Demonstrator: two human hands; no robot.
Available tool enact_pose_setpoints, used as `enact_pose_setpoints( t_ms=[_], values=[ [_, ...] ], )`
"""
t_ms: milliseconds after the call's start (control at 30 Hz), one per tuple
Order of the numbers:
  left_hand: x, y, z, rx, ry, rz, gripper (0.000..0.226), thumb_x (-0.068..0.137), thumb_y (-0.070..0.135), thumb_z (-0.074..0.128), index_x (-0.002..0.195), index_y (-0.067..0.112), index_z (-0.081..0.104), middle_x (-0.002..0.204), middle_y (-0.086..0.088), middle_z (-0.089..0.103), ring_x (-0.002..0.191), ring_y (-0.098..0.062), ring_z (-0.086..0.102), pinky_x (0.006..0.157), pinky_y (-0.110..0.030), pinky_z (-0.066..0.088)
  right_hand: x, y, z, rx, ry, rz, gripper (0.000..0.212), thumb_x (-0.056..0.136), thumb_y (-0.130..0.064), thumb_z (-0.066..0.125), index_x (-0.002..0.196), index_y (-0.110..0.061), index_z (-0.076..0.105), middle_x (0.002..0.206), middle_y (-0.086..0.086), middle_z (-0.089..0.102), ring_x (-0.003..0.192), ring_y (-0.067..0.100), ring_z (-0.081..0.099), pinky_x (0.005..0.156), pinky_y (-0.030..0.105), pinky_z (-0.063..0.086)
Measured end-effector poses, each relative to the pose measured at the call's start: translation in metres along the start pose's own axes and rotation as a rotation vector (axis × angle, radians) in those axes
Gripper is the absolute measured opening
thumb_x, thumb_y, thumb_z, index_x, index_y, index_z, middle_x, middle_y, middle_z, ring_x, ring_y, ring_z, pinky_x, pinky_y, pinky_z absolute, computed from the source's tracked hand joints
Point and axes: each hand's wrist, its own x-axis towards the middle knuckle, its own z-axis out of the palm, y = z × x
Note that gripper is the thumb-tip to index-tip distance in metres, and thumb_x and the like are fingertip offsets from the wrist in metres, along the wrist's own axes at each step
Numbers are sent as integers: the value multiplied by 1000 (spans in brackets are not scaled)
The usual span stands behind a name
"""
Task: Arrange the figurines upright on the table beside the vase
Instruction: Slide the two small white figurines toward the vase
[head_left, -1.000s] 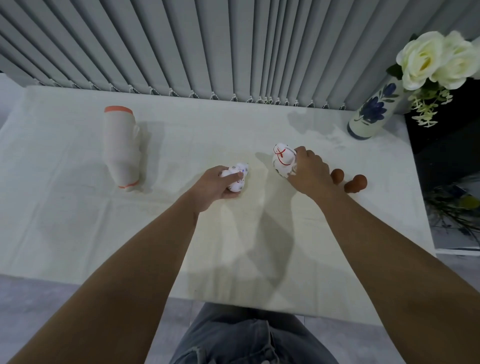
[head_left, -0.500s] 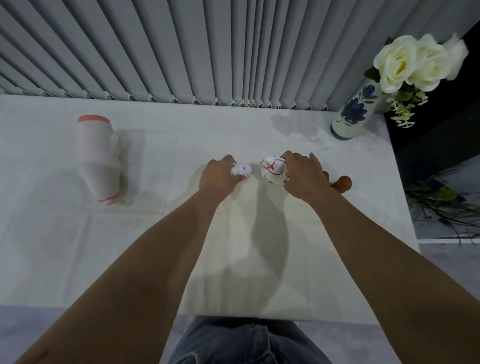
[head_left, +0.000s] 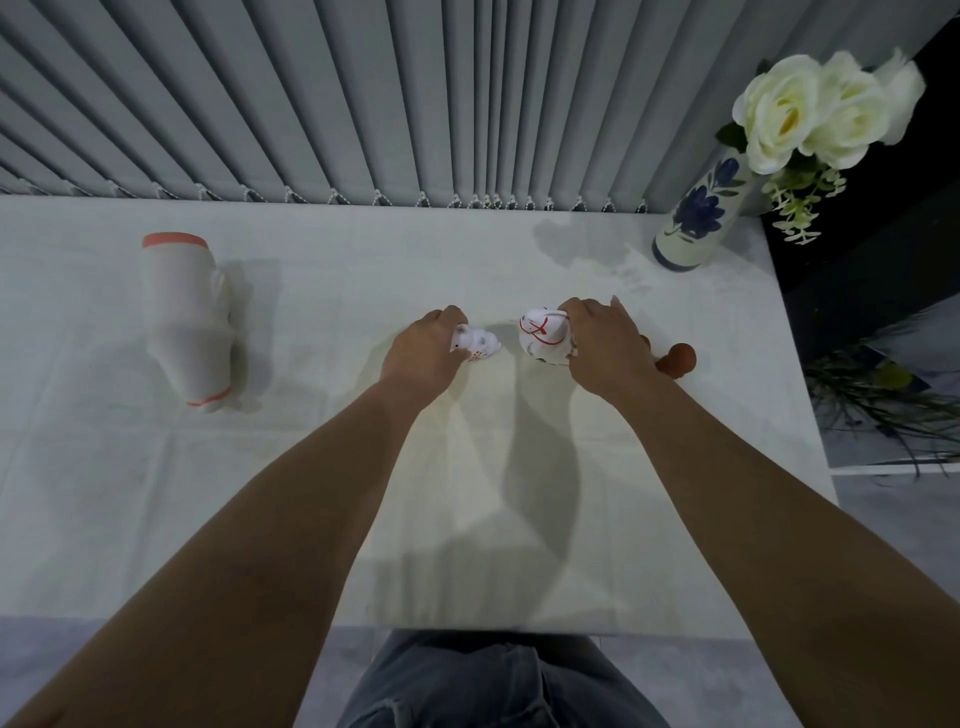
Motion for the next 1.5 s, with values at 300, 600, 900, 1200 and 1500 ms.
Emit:
enact_pose_setpoints(
  t_ms=[300, 600, 900, 1200, 1500],
  values=[
    [8, 18, 2, -26, -3, 21, 33, 89, 13, 58, 121, 15, 54, 111, -10, 63, 96, -34, 61, 75, -34, 45, -4, 0, 1, 29, 7, -4, 58, 79, -1, 60, 133, -14, 46, 130, 4, 56, 125, 22, 49, 124, 36, 9],
    [10, 16, 1, 4, -14, 11, 37, 90, 7, 54, 126, 17, 52, 120, -7, 59, 99, -34, 62, 80, -41, 52, -10, -3, 8, 16, 112, -2, 55, 80, -4, 57, 133, -12, 47, 131, 6, 56, 126, 24, 49, 122, 35, 15],
    [7, 14, 1, 11, -21, 10, 44, 89, 4, 54, 130, 18, 48, 122, -8, 57, 100, -33, 62, 78, -40, 53, -11, -7, 3, 57, 104, 21, 49, 78, 3, 54, 126, -10, 50, 124, 9, 58, 116, 26, 51, 112, 32, 28],
    [-7, 11, -1, 10, 5, -27, 57, 89, 11, 57, 142, 18, 36, 137, -9, 48, 113, -34, 56, 83, -43, 51, -20, -4, 4, 122, 146, -6, 60, 80, -8, 63, 137, -8, 43, 137, 8, 52, 129, 26, 46, 121, 38, 19],
    [-62, -21, -11, 54, 135, -82, 54, 94, 23, 55, 144, 10, 37, 145, -12, 45, 135, -31, 42, 112, -38, 34, -29, -47, -12, 172, 314, -149, 52, 88, -29, 58, 133, -6, 46, 138, 11, 52, 131, 27, 46, 121, 43, 19]
  ],
)
